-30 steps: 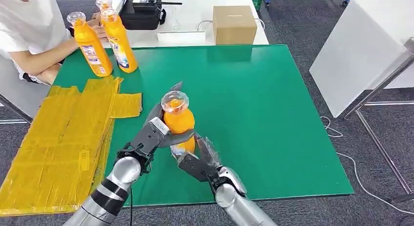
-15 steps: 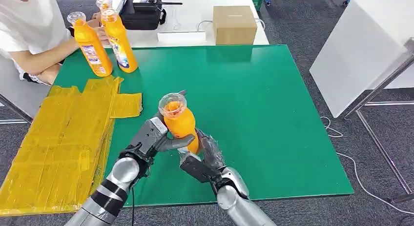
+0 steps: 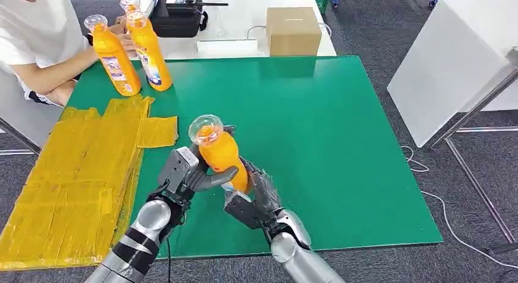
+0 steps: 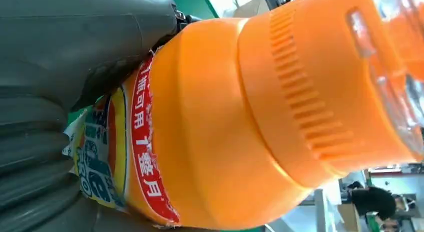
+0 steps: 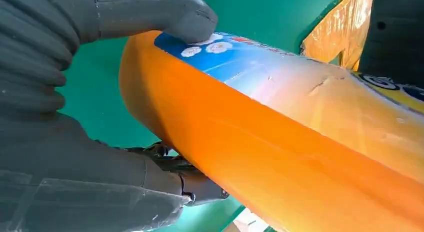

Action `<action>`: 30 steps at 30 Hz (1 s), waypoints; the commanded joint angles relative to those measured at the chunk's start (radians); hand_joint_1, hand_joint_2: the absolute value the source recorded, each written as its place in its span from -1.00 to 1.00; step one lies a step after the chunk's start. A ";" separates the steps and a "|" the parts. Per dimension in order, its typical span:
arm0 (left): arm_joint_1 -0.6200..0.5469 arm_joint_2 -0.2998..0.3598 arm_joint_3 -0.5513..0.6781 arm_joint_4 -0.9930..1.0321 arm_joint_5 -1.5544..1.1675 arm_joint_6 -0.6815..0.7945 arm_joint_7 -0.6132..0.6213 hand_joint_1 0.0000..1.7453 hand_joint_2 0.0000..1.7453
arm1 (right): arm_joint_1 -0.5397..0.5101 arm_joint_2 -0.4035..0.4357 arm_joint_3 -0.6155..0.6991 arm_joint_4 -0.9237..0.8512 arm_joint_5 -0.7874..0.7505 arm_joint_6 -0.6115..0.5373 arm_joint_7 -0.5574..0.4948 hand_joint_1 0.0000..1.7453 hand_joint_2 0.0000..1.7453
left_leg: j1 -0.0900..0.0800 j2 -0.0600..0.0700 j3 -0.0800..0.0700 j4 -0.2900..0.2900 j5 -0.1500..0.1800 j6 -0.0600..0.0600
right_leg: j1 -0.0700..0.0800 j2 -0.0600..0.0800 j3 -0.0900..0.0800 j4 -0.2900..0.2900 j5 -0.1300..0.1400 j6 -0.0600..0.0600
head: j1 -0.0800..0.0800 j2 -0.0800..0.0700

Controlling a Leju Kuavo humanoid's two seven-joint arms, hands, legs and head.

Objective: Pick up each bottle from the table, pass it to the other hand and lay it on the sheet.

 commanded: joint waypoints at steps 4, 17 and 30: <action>-0.014 -0.008 0.028 0.039 0.007 0.001 -0.001 1.00 1.00 | -0.032 -0.010 0.020 0.022 -0.002 0.001 -0.002 1.00 1.00 | 0.000 0.001 0.002 -0.001 0.000 -0.001 | 0.000 0.000 0.002 -0.001 0.000 -0.001 | 0.000 0.000; -0.009 -0.007 0.063 0.006 0.082 0.069 -0.028 1.00 1.00 | -0.045 -0.015 0.011 0.007 -0.028 -0.014 -0.011 1.00 1.00 | 0.001 0.001 0.001 0.000 -0.001 -0.001 | 0.001 0.000 0.001 0.000 0.000 -0.001 | 0.000 0.000; -0.058 0.121 0.091 0.158 -0.875 0.485 0.223 1.00 1.00 | 0.202 -0.118 -0.166 -0.556 -0.184 0.097 -0.023 -1.00 -1.00 | 0.001 -0.001 0.003 -0.001 -0.001 -0.002 | 0.001 -0.003 0.003 -0.001 -0.002 -0.001 | 0.000 0.000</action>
